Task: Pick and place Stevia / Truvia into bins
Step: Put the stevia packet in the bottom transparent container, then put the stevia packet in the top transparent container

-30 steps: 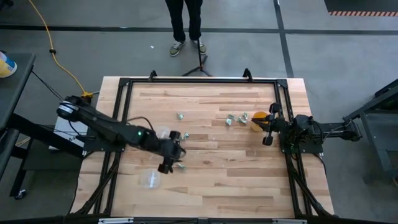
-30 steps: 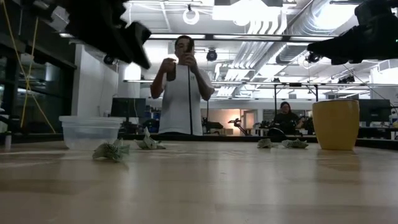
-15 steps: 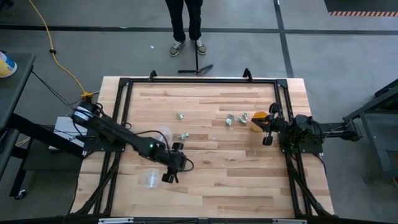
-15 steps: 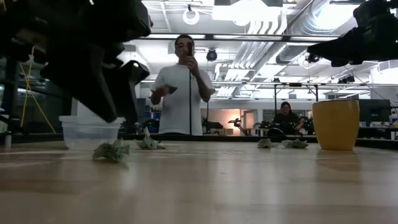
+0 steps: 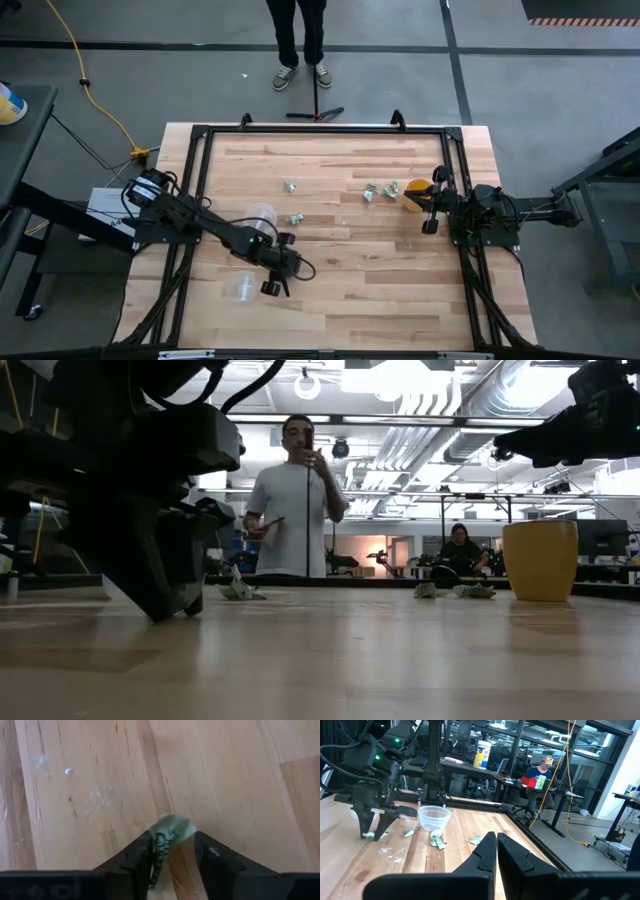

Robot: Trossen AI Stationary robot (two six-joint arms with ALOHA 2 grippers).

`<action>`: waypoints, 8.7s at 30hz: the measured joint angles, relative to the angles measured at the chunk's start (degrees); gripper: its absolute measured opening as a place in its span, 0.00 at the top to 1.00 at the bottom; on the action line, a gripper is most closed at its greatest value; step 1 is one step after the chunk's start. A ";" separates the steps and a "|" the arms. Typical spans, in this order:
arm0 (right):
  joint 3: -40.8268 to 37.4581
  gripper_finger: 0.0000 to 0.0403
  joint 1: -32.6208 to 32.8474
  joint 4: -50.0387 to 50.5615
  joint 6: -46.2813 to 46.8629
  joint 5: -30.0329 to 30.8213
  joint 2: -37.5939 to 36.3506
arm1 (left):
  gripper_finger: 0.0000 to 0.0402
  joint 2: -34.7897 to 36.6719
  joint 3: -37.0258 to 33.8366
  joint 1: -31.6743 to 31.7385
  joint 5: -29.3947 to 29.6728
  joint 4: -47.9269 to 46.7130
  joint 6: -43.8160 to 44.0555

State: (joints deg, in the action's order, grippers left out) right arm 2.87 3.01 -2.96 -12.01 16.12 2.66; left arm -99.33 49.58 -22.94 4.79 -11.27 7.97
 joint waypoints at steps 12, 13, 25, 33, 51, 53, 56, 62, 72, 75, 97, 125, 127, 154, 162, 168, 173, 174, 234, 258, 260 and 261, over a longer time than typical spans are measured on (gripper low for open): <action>0.00 0.98 0.00 -0.04 -0.02 0.00 0.00 | 0.94 0.52 0.18 0.04 -0.86 -0.05 -2.14; 0.00 0.98 0.00 -0.04 -0.02 0.00 0.00 | 0.94 0.61 0.57 0.08 -0.88 -0.54 -2.50; 0.04 0.98 -0.01 -1.00 -0.02 0.00 0.61 | 0.92 3.39 20.70 -1.66 -1.99 -31.87 7.13; 0.04 0.98 0.00 -1.13 -0.04 -0.11 0.87 | 0.90 3.39 26.85 -7.81 -5.70 -43.76 21.10; 0.04 0.98 -0.02 -1.35 -0.04 -0.13 0.87 | 0.85 3.34 22.88 -15.58 -5.63 -49.71 38.35; 0.04 0.98 -0.02 -1.35 -0.04 -0.13 0.87 | 0.84 3.34 22.88 -15.79 -7.00 -50.76 39.86; 0.04 0.98 -0.02 -1.29 -0.02 -0.15 0.87 | 0.85 3.34 22.86 -15.78 -4.70 -51.42 40.33; 0.04 0.98 0.00 -1.18 -0.04 -0.16 0.87 | 0.85 3.34 22.86 -15.07 0.31 -54.21 42.58; 0.04 0.98 0.00 -1.18 -0.04 -0.07 0.87 | 0.54 3.34 22.86 -7.14 12.05 -54.40 40.96; 0.04 0.98 0.00 -1.16 -0.04 -0.04 0.87 | 0.43 3.34 22.86 -4.12 12.28 -47.75 30.26; -0.01 0.98 0.00 0.32 -0.04 0.01 1.06 | 0.43 -2.19 11.34 10.72 4.09 -30.17 7.05; -0.02 0.98 0.00 0.34 -0.04 0.02 1.03 | 0.89 -2.19 19.31 9.40 -2.31 -40.86 4.35; -0.02 0.98 0.00 0.35 -0.04 0.02 1.03 | 0.85 -2.19 21.55 8.13 -3.41 -45.48 6.99; 0.00 0.98 0.00 0.34 0.30 0.02 1.03 | 0.86 -2.14 28.89 -15.87 -5.41 -59.46 47.10; 0.00 0.98 -0.01 0.35 0.48 0.02 1.01 | 0.56 -2.14 28.87 -15.67 -1.92 -62.31 50.18; -0.01 0.98 0.00 -0.05 0.17 0.04 1.01 | 0.42 -2.13 28.87 -13.98 20.60 -61.82 46.36; 0.00 0.98 0.00 0.08 0.56 -0.12 1.01 | 0.40 -2.08 27.74 -6.10 27.77 -56.61 37.79; 0.00 0.98 0.00 0.16 0.85 -0.13 1.01 | 0.40 -2.08 26.98 -4.33 27.78 -54.78 34.61; 0.00 0.98 0.00 0.61 1.03 -0.04 1.01 | 0.44 -2.10 11.04 14.73 17.39 -24.17 -21.03; 0.02 0.98 -0.02 0.63 1.01 0.26 1.01 | 0.94 -2.10 12.79 14.69 17.43 -24.98 -22.05; 0.02 0.98 0.00 0.61 1.01 0.26 1.01 | 0.91 -1.99 14.52 14.67 18.53 -25.91 -21.44; 0.02 0.98 0.00 0.62 1.01 0.26 1.01 | 0.90 -1.70 15.33 14.67 18.63 -26.48 -21.20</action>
State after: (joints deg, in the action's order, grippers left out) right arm 2.90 3.01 -2.34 -11.00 16.38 3.66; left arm -101.03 64.91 -8.27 23.42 -37.75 -13.23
